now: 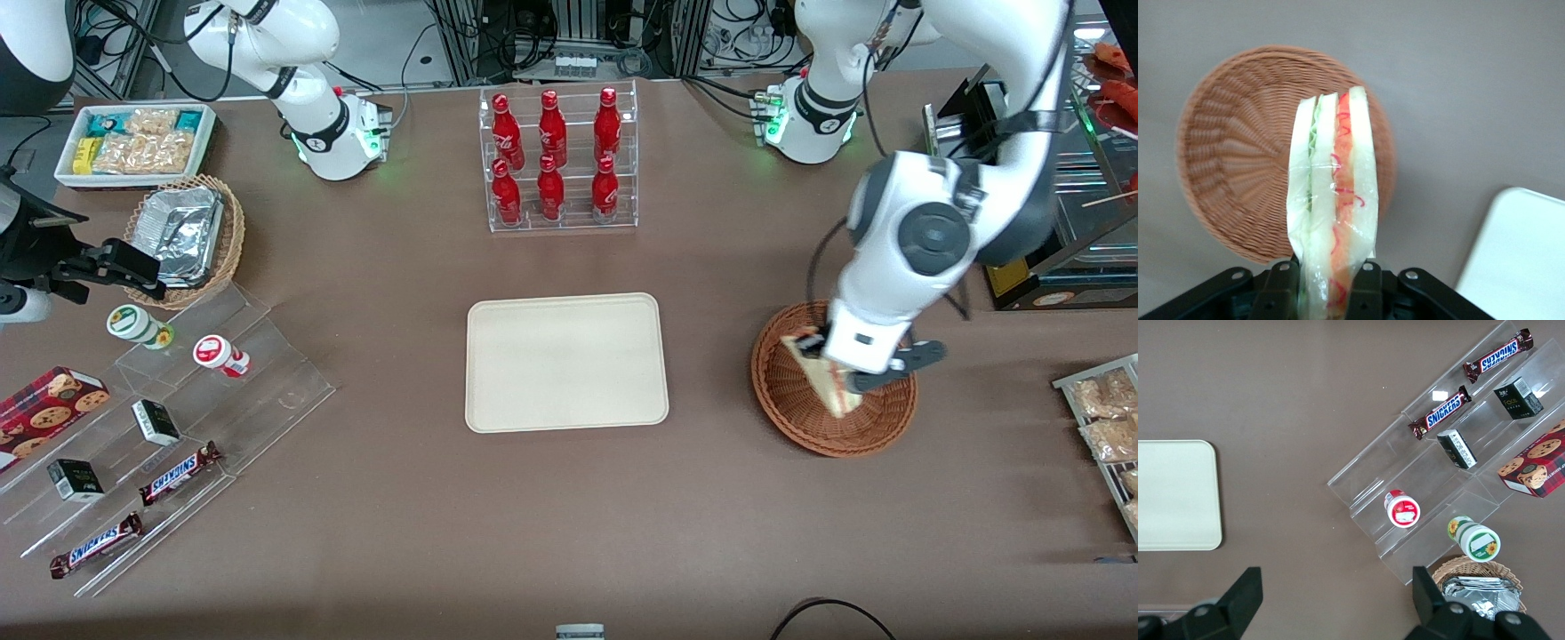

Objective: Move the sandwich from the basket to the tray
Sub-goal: 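Lift the sandwich out of the basket with the left gripper, then carry the sandwich over the cream tray with the left gripper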

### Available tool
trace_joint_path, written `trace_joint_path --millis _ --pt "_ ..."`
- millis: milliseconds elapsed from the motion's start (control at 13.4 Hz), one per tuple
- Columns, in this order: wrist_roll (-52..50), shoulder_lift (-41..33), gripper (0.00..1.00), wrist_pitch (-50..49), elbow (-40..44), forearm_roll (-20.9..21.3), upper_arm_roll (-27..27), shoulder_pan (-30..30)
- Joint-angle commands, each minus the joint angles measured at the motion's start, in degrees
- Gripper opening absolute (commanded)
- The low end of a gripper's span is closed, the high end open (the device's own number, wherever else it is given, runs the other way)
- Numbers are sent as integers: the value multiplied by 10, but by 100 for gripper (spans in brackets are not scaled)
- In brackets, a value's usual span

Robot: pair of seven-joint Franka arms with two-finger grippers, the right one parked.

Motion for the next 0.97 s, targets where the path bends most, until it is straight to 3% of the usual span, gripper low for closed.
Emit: trace_joint_path --millis 0,521,893 --pt "-46 57 19 -19 75 8 4 -70" --pt "-78 190 19 -14 201 5 4 -208" --pt "-84 278 19 5 271 9 5 -265"
